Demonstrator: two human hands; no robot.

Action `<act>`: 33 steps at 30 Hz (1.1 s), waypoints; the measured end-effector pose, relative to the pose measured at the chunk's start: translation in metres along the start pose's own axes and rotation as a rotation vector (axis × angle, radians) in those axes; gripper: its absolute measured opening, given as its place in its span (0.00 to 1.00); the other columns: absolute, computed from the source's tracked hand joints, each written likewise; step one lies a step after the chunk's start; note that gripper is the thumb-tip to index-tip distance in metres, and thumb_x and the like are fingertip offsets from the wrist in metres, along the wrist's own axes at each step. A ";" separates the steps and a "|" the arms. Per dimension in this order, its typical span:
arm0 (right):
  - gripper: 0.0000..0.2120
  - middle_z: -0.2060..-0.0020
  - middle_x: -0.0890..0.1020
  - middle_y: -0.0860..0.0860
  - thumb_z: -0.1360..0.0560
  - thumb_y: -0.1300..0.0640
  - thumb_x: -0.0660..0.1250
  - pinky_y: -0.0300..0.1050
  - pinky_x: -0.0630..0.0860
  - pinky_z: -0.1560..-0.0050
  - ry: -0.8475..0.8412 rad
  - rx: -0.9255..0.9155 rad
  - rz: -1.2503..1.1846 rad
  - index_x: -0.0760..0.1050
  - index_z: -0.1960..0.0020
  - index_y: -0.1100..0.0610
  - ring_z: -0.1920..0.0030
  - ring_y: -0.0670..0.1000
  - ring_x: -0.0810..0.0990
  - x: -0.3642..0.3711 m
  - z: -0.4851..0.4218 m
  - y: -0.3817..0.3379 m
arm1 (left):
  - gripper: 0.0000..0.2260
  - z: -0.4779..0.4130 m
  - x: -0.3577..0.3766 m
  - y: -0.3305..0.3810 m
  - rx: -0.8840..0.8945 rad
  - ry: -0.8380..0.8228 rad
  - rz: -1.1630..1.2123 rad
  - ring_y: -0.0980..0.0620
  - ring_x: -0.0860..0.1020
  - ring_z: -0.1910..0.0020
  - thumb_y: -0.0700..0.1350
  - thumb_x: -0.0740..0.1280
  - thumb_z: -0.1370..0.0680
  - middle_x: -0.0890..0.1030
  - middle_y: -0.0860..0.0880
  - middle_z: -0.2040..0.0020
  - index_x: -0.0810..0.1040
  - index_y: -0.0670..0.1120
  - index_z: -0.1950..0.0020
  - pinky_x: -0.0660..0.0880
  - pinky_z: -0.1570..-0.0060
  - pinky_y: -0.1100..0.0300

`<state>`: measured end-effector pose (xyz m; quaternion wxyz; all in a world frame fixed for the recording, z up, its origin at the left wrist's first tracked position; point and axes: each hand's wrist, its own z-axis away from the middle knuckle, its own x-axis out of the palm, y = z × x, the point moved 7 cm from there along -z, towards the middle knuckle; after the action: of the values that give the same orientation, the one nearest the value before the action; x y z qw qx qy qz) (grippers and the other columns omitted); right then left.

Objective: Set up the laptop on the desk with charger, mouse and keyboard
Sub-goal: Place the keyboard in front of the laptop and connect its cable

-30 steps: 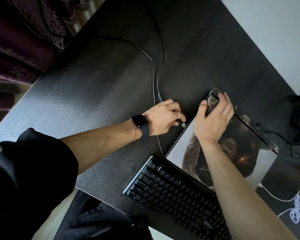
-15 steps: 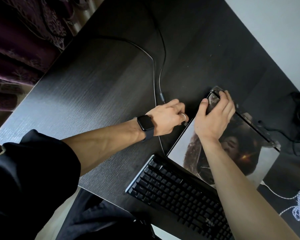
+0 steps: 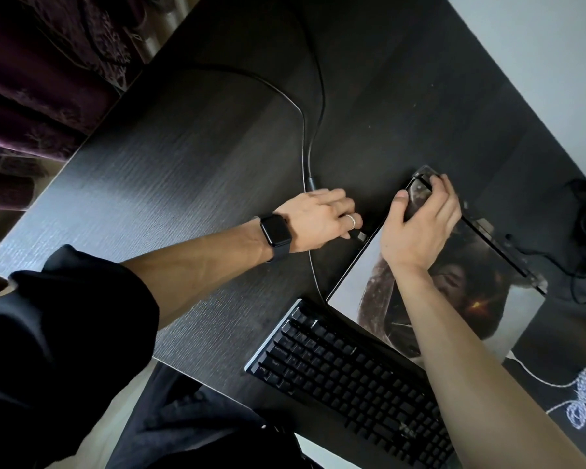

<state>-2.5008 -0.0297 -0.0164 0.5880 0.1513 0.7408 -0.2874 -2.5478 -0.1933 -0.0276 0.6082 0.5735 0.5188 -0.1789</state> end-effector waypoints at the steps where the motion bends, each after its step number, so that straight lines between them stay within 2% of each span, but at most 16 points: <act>1: 0.25 0.28 0.70 0.54 0.21 0.47 0.61 0.51 0.67 0.30 -0.001 -0.002 0.000 0.69 0.28 0.59 0.27 0.56 0.67 0.000 0.000 0.000 | 0.06 0.001 -0.003 -0.003 -0.012 0.021 -0.011 0.47 0.77 0.54 0.48 0.68 0.22 0.80 0.50 0.55 0.81 0.47 0.49 0.77 0.58 0.55; 4: 0.25 0.28 0.70 0.55 0.21 0.47 0.61 0.52 0.67 0.30 0.002 -0.004 -0.004 0.69 0.28 0.59 0.28 0.56 0.67 0.000 0.000 0.000 | 0.12 0.001 -0.009 -0.010 -0.101 0.023 0.043 0.49 0.76 0.50 0.53 0.61 0.20 0.80 0.52 0.53 0.81 0.49 0.51 0.74 0.55 0.54; 7: 0.25 0.28 0.70 0.54 0.21 0.47 0.61 0.51 0.66 0.29 0.001 -0.002 -0.004 0.69 0.29 0.59 0.28 0.56 0.67 -0.001 0.001 0.000 | 0.08 -0.003 -0.005 -0.013 -0.186 -0.014 0.083 0.48 0.73 0.44 0.53 0.67 0.23 0.77 0.51 0.44 0.82 0.51 0.54 0.71 0.48 0.53; 11: 0.24 0.28 0.71 0.55 0.21 0.48 0.61 0.49 0.65 0.29 0.016 -0.015 -0.002 0.69 0.29 0.59 0.28 0.57 0.68 -0.001 0.000 0.000 | 0.05 -0.009 -0.003 -0.013 -0.387 -0.081 0.204 0.50 0.66 0.35 0.52 0.68 0.26 0.72 0.55 0.38 0.83 0.53 0.57 0.62 0.40 0.57; 14: 0.24 0.28 0.71 0.55 0.21 0.48 0.61 0.50 0.65 0.30 0.015 -0.008 0.004 0.69 0.29 0.59 0.28 0.56 0.68 0.000 0.000 0.001 | 0.05 -0.015 -0.004 -0.013 -0.503 -0.156 0.227 0.53 0.62 0.34 0.52 0.68 0.26 0.69 0.59 0.36 0.83 0.54 0.58 0.58 0.40 0.60; 20: 0.25 0.28 0.71 0.55 0.21 0.47 0.61 0.47 0.63 0.29 0.011 -0.011 0.007 0.69 0.28 0.59 0.28 0.56 0.68 0.000 -0.001 0.001 | 0.04 -0.022 -0.006 -0.010 -0.596 -0.264 0.227 0.54 0.60 0.35 0.52 0.67 0.28 0.67 0.60 0.38 0.76 0.56 0.63 0.59 0.41 0.60; 30: 0.24 0.28 0.71 0.55 0.21 0.49 0.62 0.44 0.61 0.29 0.031 -0.019 0.014 0.70 0.29 0.59 0.29 0.57 0.68 -0.001 0.000 -0.001 | 0.06 -0.014 -0.003 -0.010 -0.718 -0.231 0.293 0.53 0.60 0.35 0.51 0.67 0.28 0.68 0.62 0.41 0.77 0.53 0.65 0.56 0.46 0.60; 33: 0.24 0.28 0.71 0.55 0.21 0.48 0.62 0.45 0.61 0.29 0.025 -0.009 0.016 0.70 0.29 0.59 0.28 0.57 0.68 -0.001 0.000 -0.001 | 0.05 -0.012 -0.001 -0.007 -0.716 -0.215 0.249 0.51 0.60 0.35 0.52 0.66 0.28 0.67 0.60 0.40 0.80 0.54 0.61 0.58 0.45 0.58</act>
<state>-2.5007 -0.0301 -0.0149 0.5814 0.1580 0.7483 -0.2776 -2.5592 -0.1855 -0.0282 0.8376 0.3617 0.4082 0.0293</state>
